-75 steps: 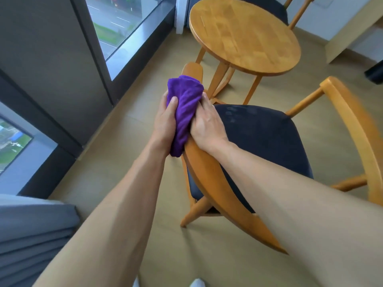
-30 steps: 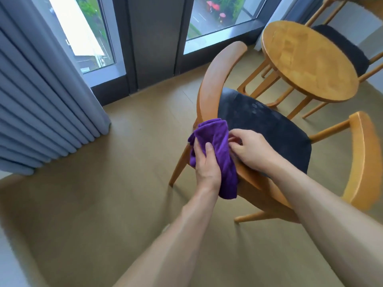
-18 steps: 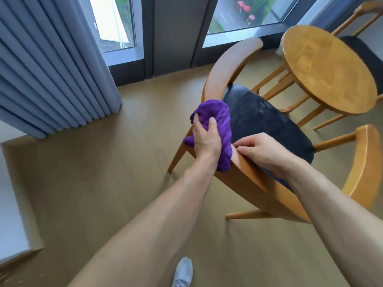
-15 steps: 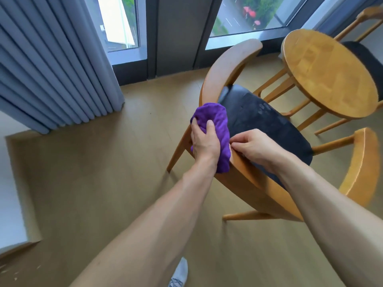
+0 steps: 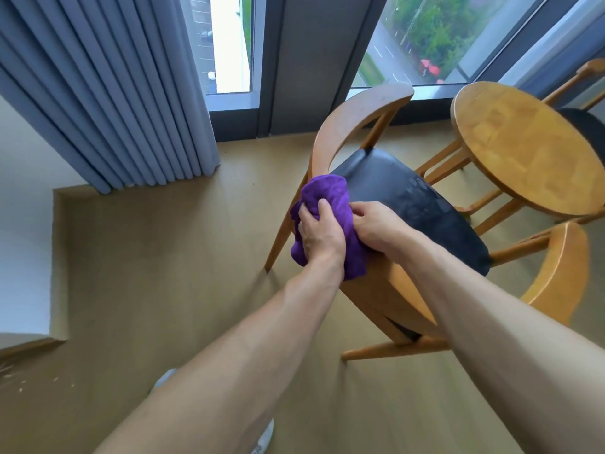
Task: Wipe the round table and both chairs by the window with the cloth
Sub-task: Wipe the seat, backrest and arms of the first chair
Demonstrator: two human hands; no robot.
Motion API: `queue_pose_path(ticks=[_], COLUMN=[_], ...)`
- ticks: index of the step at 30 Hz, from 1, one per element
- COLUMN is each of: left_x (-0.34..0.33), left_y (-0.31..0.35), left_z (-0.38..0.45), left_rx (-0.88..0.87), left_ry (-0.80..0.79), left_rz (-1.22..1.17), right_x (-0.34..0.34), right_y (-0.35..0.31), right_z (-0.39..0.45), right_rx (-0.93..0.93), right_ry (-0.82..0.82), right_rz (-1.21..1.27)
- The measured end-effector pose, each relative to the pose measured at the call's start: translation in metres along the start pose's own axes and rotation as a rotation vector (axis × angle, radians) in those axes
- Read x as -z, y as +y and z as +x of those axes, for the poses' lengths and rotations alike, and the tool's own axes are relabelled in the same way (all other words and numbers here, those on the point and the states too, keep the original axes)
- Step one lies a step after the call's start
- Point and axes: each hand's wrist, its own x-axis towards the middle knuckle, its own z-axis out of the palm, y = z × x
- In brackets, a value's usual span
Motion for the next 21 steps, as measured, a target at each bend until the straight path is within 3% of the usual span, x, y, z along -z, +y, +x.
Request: queue_pose_path(ticks=[9, 13, 15, 18, 21], left_x=[-0.001, -0.019, -0.027, -0.031, -0.022], left_y=[-0.015, -0.059, -0.074, -0.077, -0.056], left_z=[-0.025, -0.097, -0.128, -0.130, -0.101], left_rx=[-0.038, 0.051, 0.130, 0.183, 0.104], left_ry=[0.022, 0.136, 0.120, 0.082, 0.105], left_rz=[-0.112, -0.161, -0.181, -0.183, -0.194], right_x=[0.019, 0.018, 0.016, 0.017, 0.018], right_y=[0.023, 0.023, 0.027, 0.038, 0.047], right_z=[-0.037, -0.046, -0.051, -0.057, -0.062], right_rx=[-0.206, -0.207, -0.206, -0.183, -0.098], right_ry=[-0.063, -0.061, -0.042, -0.029, -0.065], right_rz=[0.272, 0.436, 0.451, 0.475, 0.433])
